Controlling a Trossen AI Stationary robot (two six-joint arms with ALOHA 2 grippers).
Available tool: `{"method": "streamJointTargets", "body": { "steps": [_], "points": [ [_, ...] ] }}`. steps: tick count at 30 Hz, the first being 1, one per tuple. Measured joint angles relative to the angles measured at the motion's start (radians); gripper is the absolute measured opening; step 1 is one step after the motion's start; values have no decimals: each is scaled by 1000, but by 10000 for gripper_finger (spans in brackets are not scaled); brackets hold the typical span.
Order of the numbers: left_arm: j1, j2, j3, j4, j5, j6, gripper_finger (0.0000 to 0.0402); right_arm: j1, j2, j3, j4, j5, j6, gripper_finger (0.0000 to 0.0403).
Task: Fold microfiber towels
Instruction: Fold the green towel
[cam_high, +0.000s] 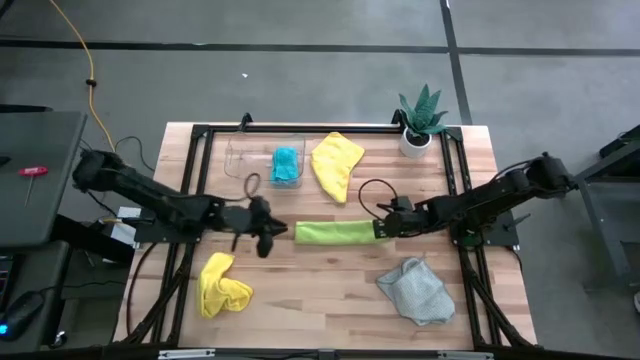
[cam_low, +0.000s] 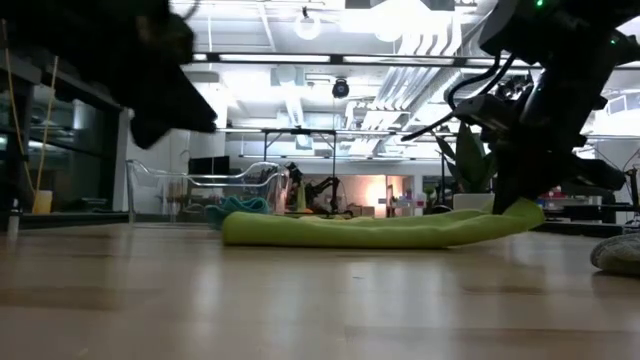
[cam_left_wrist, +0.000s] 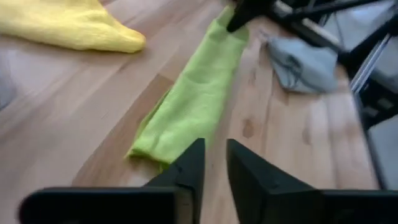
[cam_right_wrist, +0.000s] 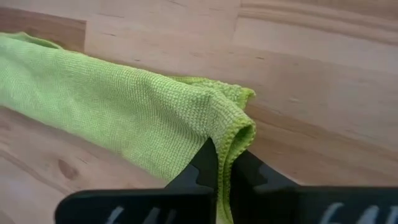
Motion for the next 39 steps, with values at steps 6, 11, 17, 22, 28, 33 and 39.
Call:
{"method": "streamJointTargets", "body": {
  "steps": [6, 11, 17, 22, 28, 33, 39],
  "points": [
    [59, 306, 114, 84, 62, 134, 8, 1, 3, 0, 22, -6, 0, 0],
    [77, 490, 208, 84, 96, 157, 2, 1, 1, 0, 34, -13, -2, 0],
    [82, 608, 246, 89, 130, 118, 1, 1, -44, 12, 11, -67, -60, 0],
    [82, 628, 248, 102, 132, 79, 0, 1, -98, 57, -21, -87, -85, 0],
    [88, 626, 246, 114, 107, 78, 0, 1, -95, 142, -9, -122, -139, 0],
    [103, 627, 245, 127, 107, 78, 0, 1, -38, 183, 81, -119, -154, 0],
    [109, 628, 244, 134, 111, 78, 0, -8, 82, 187, 295, -91, -156, 0]
  ]
}}
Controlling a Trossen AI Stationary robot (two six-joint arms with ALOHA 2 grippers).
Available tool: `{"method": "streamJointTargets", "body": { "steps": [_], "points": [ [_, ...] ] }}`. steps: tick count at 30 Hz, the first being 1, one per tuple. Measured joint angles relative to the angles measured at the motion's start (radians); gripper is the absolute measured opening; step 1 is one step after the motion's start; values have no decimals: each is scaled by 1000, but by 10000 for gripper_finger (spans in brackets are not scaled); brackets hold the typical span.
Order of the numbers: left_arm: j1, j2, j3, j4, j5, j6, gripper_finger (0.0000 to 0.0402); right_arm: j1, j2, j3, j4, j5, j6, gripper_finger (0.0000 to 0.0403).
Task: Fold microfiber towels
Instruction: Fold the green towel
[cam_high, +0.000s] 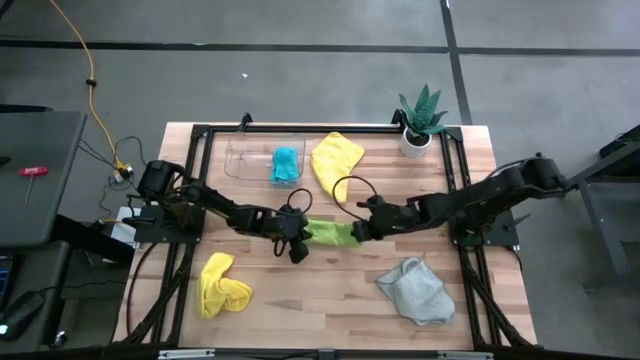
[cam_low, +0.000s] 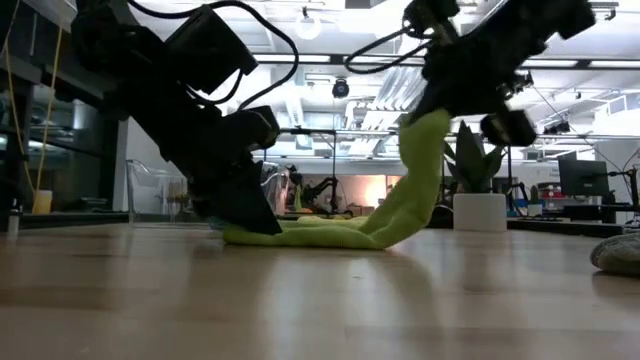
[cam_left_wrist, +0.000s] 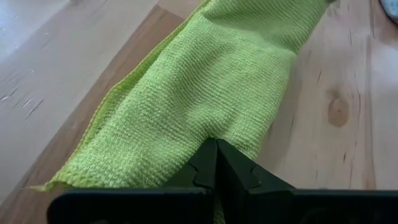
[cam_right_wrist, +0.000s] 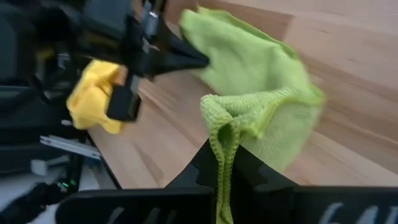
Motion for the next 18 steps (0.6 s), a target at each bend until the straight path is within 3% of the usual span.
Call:
{"method": "streamJointTargets", "body": {
  "steps": [11, 18],
  "points": [
    [0, -41, 0, 39, 101, -1, 0, -46, 207, 0, 416, 24, 29, 0],
    [-2, -232, 0, -155, 103, 15, 0, -46, 253, 0, 481, 13, 49, 0]
  ]
}}
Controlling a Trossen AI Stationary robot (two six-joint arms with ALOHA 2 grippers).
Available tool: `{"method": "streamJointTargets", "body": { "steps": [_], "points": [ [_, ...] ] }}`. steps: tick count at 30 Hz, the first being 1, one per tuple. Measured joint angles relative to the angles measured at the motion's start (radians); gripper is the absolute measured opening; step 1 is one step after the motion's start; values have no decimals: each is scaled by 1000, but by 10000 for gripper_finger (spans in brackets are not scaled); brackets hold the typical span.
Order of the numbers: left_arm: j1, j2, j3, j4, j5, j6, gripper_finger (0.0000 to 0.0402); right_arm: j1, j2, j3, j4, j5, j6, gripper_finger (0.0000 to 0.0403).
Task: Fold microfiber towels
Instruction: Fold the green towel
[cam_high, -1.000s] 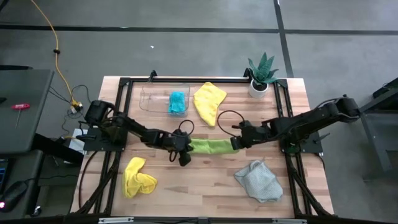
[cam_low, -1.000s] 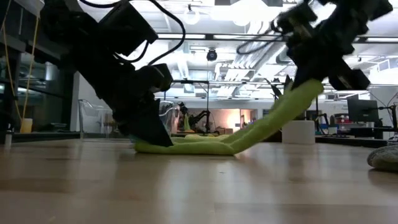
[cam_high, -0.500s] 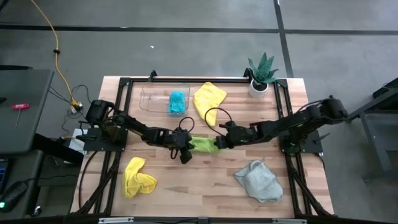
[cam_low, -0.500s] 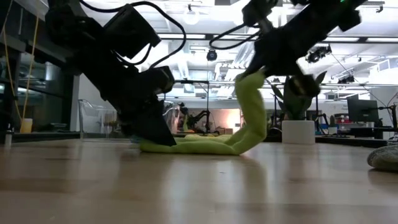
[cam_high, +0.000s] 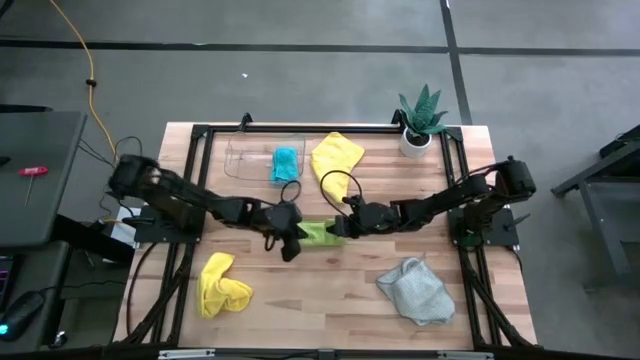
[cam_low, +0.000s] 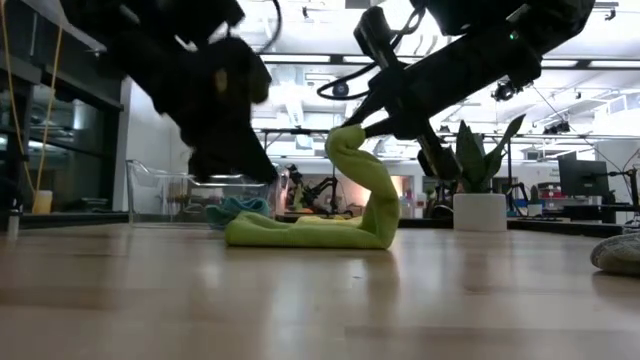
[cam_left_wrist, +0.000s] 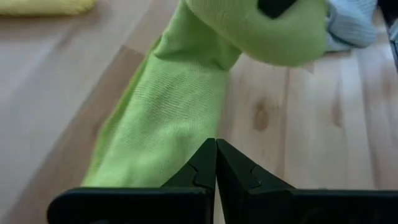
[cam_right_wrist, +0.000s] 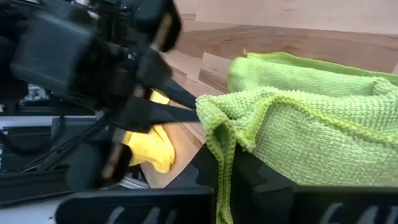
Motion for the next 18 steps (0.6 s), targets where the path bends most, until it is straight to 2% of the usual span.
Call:
{"method": "streamJointTargets", "body": {
  "steps": [3, 7, 13, 18],
  "points": [
    [-15, -100, 0, -165, -28, 36, 0, -4, 0, 0, 7, 13, -5, 0],
    [-40, -159, -18, -301, -153, 53, 0, -21, 14, 1, 34, 15, -24, 0],
    [-46, -115, -69, -281, -173, -13, 0, -33, 79, 0, 94, -3, -24, 0],
    [-45, -25, -73, -141, -165, -16, 0, -34, 160, 0, 179, -18, 25, 0]
  ]
}}
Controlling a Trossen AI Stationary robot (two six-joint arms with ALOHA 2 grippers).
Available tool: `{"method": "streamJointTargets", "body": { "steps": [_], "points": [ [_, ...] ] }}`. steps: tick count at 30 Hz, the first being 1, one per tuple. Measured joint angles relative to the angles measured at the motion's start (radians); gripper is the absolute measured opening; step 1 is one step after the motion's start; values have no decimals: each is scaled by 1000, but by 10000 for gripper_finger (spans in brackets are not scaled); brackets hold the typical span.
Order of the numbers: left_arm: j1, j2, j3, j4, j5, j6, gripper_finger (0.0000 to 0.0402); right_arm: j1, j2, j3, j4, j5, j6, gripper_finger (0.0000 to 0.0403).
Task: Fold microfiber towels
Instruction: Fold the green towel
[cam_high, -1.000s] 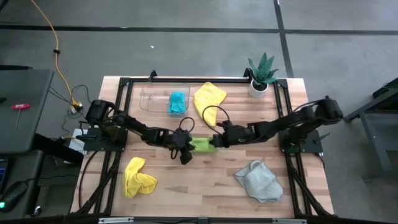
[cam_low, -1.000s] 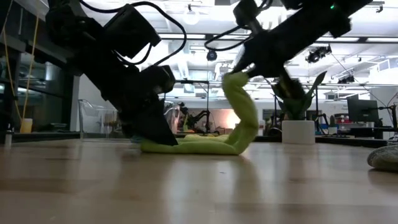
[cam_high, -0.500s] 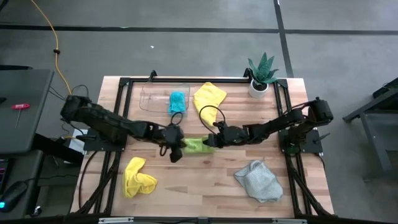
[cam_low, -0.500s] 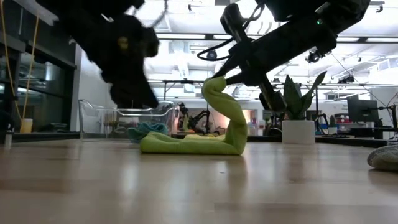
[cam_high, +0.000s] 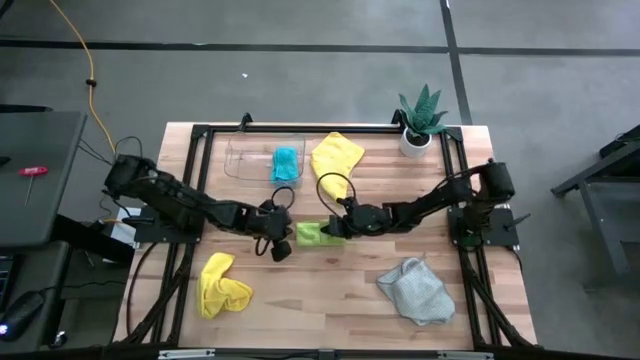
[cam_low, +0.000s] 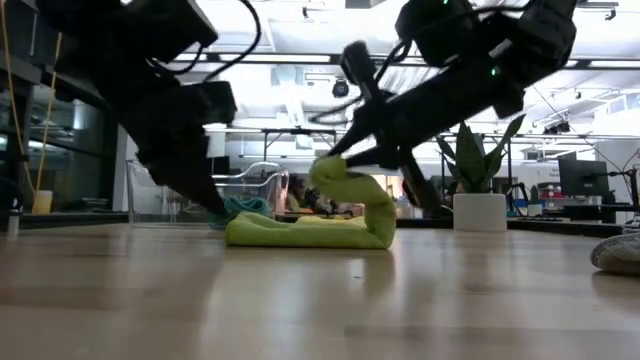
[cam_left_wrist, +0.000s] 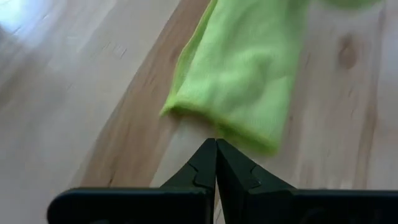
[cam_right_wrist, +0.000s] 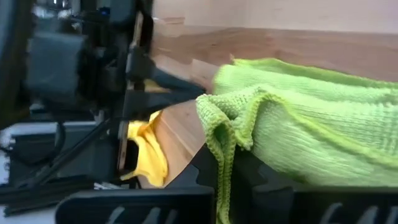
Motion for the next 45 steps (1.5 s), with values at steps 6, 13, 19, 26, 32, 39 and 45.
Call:
{"method": "streamJointTargets", "body": {
  "steps": [6, 13, 19, 26, 32, 39, 45],
  "points": [
    [12, 116, 2, 195, 72, -1, 0, -3, 87, 2, 121, 0, 51, 0],
    [12, 178, 4, 246, 98, -27, 0, -3, 130, 65, 119, 0, 44, 0],
    [12, 170, 4, 235, 106, -27, 0, -11, 137, 125, 54, -32, -19, 41],
    [13, 53, 1, 76, 117, 29, 0, -38, 135, 159, 24, -150, -108, 166],
    [13, -124, 1, -97, 98, 104, 0, -76, 133, 197, 28, -324, -165, 219],
    [13, -336, 1, -192, -16, 108, 0, -102, 68, 204, -115, -391, -295, 222],
    [13, -365, 2, -13, -41, 113, 0, -82, -108, 203, -503, -200, -525, 223]
  ]
}}
